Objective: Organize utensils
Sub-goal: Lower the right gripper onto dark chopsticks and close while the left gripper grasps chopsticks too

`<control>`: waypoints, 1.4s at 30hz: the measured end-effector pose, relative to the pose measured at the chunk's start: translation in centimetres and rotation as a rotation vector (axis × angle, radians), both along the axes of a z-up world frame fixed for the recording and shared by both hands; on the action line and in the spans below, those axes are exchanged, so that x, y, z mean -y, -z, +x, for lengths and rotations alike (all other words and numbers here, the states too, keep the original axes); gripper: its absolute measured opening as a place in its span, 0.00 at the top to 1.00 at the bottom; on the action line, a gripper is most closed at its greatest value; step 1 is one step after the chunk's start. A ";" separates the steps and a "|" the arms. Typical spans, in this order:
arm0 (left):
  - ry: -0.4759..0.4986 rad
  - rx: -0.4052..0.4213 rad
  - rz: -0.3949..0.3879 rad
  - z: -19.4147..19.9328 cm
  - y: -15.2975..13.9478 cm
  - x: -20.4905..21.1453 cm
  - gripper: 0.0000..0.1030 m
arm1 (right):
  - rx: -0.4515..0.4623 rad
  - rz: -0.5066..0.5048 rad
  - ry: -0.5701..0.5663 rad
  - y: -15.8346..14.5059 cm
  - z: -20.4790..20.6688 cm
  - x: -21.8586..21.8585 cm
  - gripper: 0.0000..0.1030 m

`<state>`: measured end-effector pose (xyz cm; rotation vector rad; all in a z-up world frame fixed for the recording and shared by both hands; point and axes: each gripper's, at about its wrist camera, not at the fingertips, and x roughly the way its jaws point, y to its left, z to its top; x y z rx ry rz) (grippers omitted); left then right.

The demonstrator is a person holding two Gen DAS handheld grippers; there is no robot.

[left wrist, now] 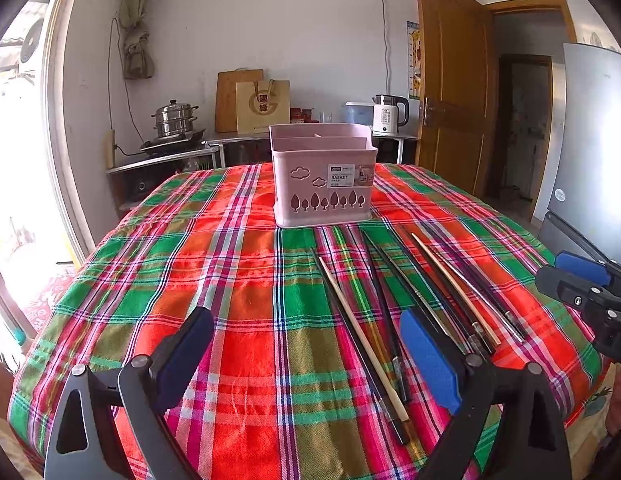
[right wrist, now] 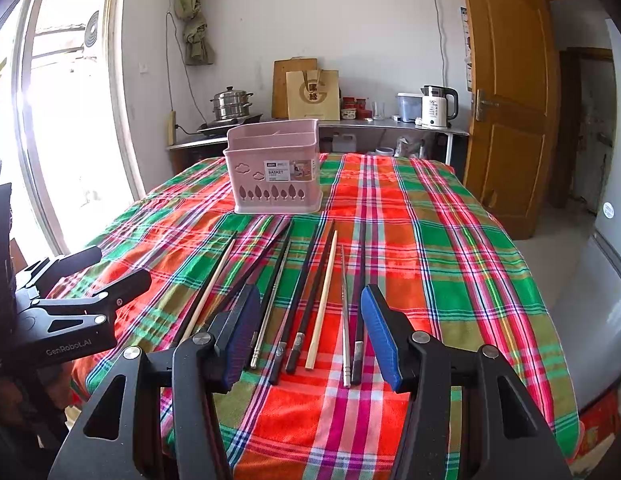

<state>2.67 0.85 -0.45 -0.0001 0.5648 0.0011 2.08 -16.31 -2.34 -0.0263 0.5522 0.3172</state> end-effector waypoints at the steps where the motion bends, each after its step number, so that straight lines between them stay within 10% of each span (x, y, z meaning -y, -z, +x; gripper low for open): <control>1: 0.001 -0.011 -0.001 0.5 0.1 -0.1 0.08 | -0.003 -0.005 -0.003 0.1 0.3 -0.1 0.48; 20: 0.034 -0.324 -0.066 10.5 5.1 -1.9 0.18 | -0.159 -0.064 -0.093 3.0 7.7 -3.7 0.60; 42: 0.005 -0.357 -0.099 14.0 4.7 -2.3 0.31 | -0.268 -0.046 -0.090 4.1 14.5 -4.3 0.81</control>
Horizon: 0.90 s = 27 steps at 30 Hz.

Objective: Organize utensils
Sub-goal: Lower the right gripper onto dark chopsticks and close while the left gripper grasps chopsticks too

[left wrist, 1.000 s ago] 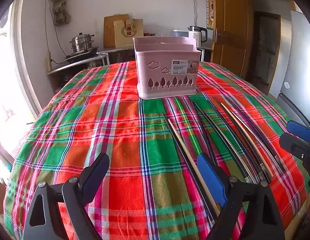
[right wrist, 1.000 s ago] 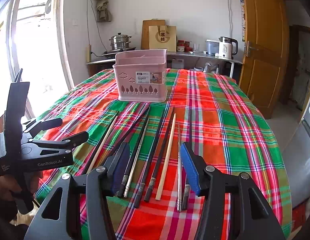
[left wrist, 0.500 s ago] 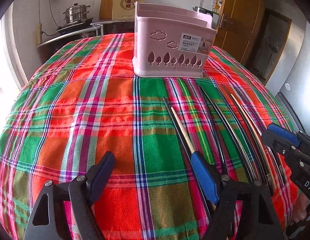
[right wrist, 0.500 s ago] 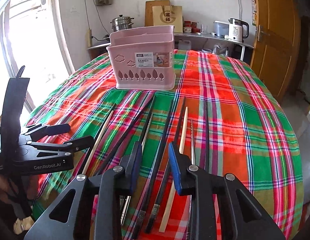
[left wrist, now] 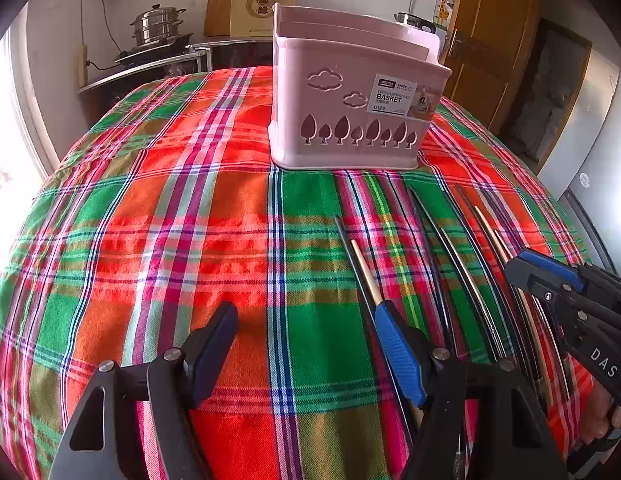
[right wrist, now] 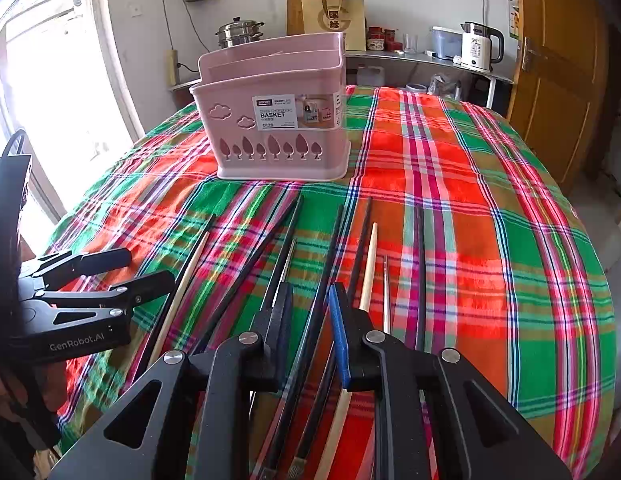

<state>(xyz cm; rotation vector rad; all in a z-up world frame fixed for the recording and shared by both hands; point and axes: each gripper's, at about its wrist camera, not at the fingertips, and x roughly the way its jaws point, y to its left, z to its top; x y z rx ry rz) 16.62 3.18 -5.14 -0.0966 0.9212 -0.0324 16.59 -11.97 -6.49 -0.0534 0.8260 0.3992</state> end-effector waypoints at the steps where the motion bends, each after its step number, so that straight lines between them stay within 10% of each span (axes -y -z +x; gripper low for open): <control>1: 0.001 -0.004 0.002 0.4 0.0 0.1 0.31 | -0.006 -0.002 0.001 0.0 0.6 -0.1 0.82; 18: -0.023 -0.089 -0.052 6.8 -0.3 -0.9 0.70 | -0.109 -0.055 -0.010 1.8 6.7 -1.3 0.84; 27: 0.003 -0.107 -0.042 7.5 -0.3 0.3 0.71 | -0.106 -0.056 -0.011 1.8 6.8 -1.3 0.84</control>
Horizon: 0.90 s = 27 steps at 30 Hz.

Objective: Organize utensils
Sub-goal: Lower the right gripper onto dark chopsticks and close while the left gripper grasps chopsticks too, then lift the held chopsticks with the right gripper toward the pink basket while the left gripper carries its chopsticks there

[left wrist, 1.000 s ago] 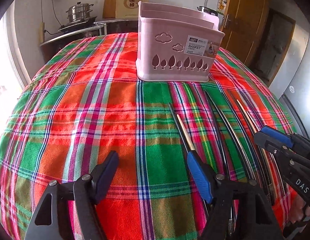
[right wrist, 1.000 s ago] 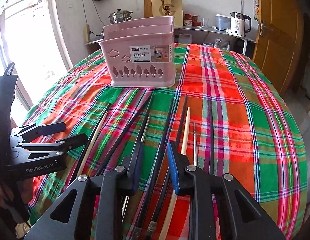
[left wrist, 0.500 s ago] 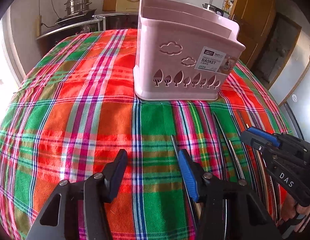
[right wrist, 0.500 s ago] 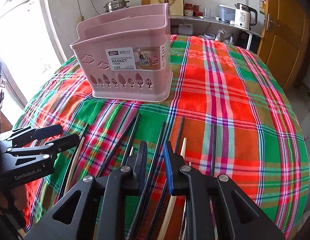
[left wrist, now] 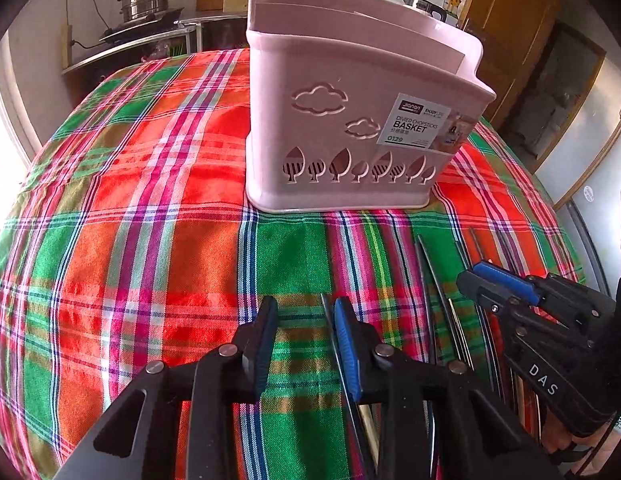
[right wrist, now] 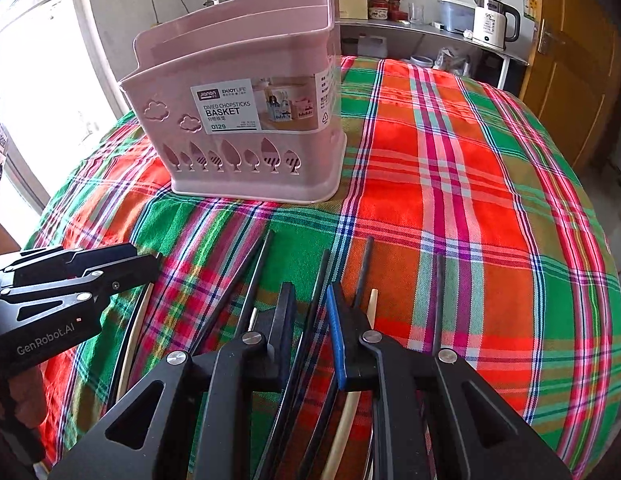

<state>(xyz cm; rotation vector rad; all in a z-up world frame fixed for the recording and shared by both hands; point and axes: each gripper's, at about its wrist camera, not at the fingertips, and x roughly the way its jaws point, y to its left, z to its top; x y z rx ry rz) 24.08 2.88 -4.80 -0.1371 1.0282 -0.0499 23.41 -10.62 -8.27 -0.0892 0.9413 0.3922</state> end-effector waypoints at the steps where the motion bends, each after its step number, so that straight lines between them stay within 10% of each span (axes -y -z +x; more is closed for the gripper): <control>1: 0.001 -0.002 0.016 0.1 0.0 0.3 0.71 | 0.000 -0.001 0.000 0.0 0.0 0.0 0.84; 8: 0.034 0.026 0.102 -0.6 0.1 2.6 0.93 | 0.001 -0.009 0.009 0.0 0.1 -0.1 0.93; 27: 0.090 0.181 -0.059 -2.8 -7.6 -0.1 0.95 | 0.117 0.094 -0.024 -6.3 -2.1 0.5 0.95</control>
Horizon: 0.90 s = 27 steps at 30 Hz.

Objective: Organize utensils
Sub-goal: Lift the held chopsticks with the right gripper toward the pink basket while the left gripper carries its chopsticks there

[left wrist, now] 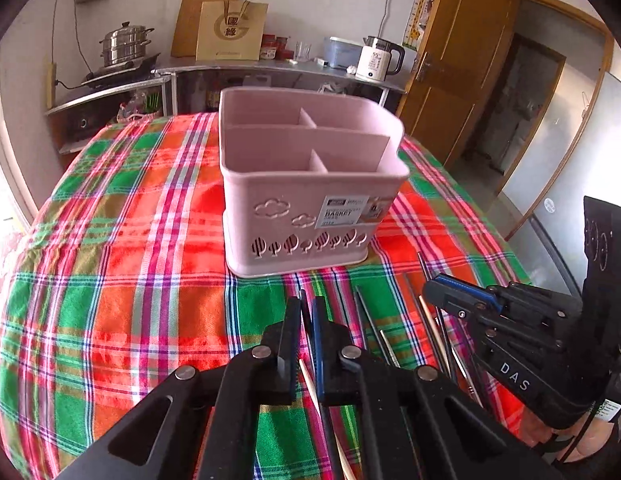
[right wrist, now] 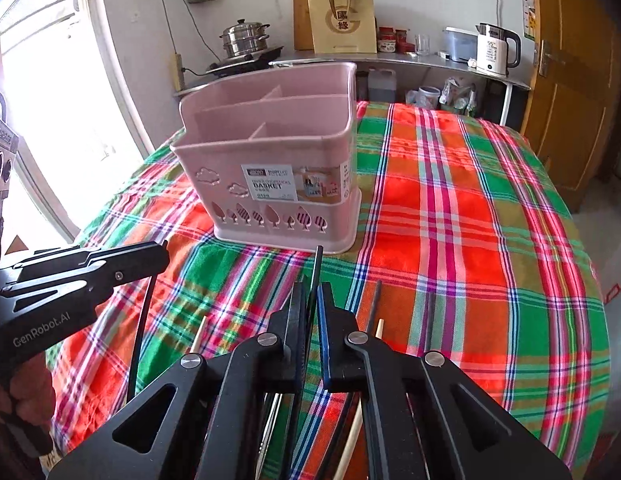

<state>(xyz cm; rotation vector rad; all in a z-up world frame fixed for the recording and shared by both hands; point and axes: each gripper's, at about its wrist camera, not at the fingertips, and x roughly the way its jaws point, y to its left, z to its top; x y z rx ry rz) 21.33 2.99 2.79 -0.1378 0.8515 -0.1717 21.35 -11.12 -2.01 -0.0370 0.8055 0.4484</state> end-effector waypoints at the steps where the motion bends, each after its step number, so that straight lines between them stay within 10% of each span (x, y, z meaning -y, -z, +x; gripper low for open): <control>1: 0.004 0.016 -0.001 -0.3 -0.8 -0.1 0.95 | 0.014 0.007 -0.001 -0.6 -0.3 0.1 0.95; 27: 0.068 0.249 0.019 -6.1 -12.9 -0.2 0.97 | 0.264 0.078 -0.013 -10.6 -6.1 1.9 0.96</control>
